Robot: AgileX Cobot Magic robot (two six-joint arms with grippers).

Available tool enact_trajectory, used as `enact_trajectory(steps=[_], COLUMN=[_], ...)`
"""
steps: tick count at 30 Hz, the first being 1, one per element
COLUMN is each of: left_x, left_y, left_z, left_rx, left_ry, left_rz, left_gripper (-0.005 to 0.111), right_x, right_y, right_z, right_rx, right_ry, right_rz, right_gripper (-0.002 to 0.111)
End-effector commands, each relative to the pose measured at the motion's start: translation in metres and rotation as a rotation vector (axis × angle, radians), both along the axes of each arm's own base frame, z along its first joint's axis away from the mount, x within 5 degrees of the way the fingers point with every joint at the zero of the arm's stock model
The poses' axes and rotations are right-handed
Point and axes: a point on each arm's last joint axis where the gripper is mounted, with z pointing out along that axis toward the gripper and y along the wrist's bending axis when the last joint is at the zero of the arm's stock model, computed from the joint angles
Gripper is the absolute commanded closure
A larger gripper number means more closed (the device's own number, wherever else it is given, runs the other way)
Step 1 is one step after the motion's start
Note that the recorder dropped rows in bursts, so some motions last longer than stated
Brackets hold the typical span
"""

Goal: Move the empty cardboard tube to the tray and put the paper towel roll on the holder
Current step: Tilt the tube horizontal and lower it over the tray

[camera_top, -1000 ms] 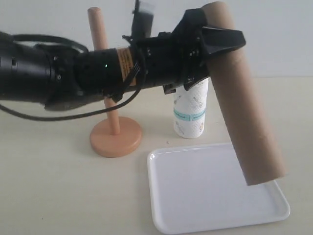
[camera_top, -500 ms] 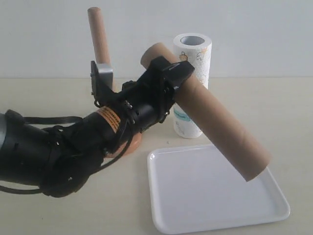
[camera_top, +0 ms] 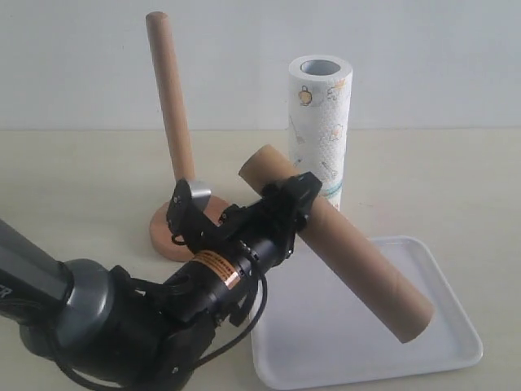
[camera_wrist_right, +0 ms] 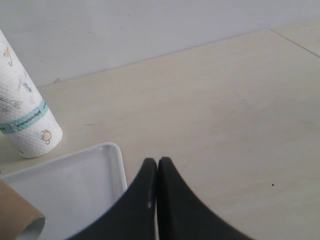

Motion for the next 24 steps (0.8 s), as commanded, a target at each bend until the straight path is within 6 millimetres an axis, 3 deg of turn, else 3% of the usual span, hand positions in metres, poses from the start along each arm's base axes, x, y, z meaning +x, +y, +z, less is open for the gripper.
enact_trajectory(steps=[1,12,24], left_x=[-0.005,-0.002,-0.038], left_y=[-0.004,0.0,-0.006], left_z=[0.004,0.009,-0.006], left_rx=[0.078,-0.076,-0.184], left_ry=[-0.122,-0.016,0.156], left_rz=[-0.03,0.035,0.229], left_gripper=[0.103,0.103,0.103], right_x=[0.0,0.0,0.0], right_y=[0.0,0.0,0.0], right_z=[0.001,0.001,0.001], right_rx=[-0.009,-0.009,-0.009], right_ry=[-0.013,-0.013,-0.013], right_rz=[-0.006,-0.006,-0.006], right_gripper=[0.108,0.108,0.108])
